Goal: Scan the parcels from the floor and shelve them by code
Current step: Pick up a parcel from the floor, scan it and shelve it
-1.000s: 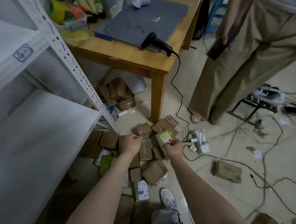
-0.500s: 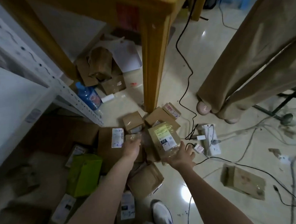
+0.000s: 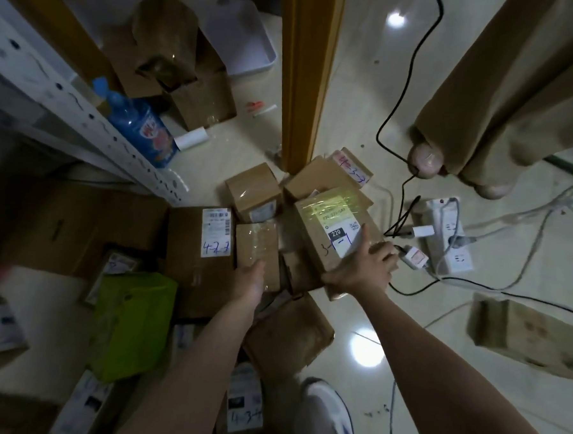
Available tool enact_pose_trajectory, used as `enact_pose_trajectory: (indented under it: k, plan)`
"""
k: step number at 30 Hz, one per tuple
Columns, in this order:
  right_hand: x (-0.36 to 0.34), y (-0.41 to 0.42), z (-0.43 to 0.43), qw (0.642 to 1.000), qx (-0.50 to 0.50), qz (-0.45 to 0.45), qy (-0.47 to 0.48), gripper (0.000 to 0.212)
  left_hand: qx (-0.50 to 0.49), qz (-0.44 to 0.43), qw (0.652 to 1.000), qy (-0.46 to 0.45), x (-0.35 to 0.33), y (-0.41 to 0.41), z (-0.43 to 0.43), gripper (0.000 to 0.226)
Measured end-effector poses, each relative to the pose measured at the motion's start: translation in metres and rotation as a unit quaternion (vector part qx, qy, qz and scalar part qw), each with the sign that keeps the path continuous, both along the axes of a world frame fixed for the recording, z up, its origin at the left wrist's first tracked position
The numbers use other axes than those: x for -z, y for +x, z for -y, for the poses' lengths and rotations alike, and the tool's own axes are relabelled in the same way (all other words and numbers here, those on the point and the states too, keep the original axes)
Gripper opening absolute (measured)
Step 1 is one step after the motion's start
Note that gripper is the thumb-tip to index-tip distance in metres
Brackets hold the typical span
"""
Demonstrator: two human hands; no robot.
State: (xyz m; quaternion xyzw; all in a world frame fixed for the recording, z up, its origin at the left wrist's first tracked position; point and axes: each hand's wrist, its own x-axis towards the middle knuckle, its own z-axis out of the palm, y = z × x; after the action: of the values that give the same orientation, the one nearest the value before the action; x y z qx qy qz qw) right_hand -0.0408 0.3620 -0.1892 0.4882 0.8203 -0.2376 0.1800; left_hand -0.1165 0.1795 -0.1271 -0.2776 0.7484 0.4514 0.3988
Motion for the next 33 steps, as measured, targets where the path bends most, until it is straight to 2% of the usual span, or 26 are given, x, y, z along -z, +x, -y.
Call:
enact_pose_trajectory:
  k: [5, 10, 14, 15, 18, 21, 23, 24, 29, 33]
  plan:
    - [-0.078, 0.013, 0.031, 0.999, -0.008, -0.041, -0.023, 0.142, -0.024, 0.030, 0.999, 0.031, -0.074, 0.014, 0.011, 0.049]
    - [-0.209, 0.030, 0.079, 0.990, 0.006, -0.129, -0.059, 0.137, -0.016, 0.021, 0.998, 0.062, -0.197, 0.026, 0.029, 0.071]
    - [-0.345, 0.047, 0.130, 0.973, 0.044, -0.201, -0.104, 0.134, -0.018, -0.005, 0.995, 0.097, -0.321, 0.045, 0.064, 0.055]
    - [-0.381, 0.053, 0.144, 0.968, 0.053, -0.218, -0.114, 0.135, -0.014, -0.013, 0.993, 0.115, -0.352, 0.052, 0.076, 0.064]
    - [-0.477, 0.081, 0.187, 0.947, 0.076, -0.284, -0.128, 0.134, -0.004, -0.044, 0.987, 0.156, -0.425, 0.079, 0.116, 0.122]
    - [-0.553, 0.117, 0.232, 0.925, 0.100, -0.343, -0.128, 0.131, 0.039, -0.091, 0.975, 0.197, -0.499, 0.116, 0.157, 0.124]
    - [-0.593, 0.140, 0.259, 0.912, 0.115, -0.373, -0.124, 0.128, 0.068, -0.139, 0.966, 0.205, -0.540, 0.139, 0.180, 0.134]
    - [-0.610, 0.151, 0.272, 0.908, 0.117, -0.382, -0.123, 0.126, 0.075, -0.162, 0.961, 0.212, -0.558, 0.149, 0.190, 0.132]
    - [-0.679, 0.183, 0.316, 0.883, 0.071, -0.438, -0.151, 0.123, 0.047, -0.241, 0.945, 0.216, -0.630, 0.182, 0.236, 0.092]
    - [-0.715, 0.176, 0.318, 0.858, 0.005, -0.482, -0.179, 0.108, -0.027, -0.291, 0.933, 0.212, -0.666, 0.185, 0.253, 0.092]
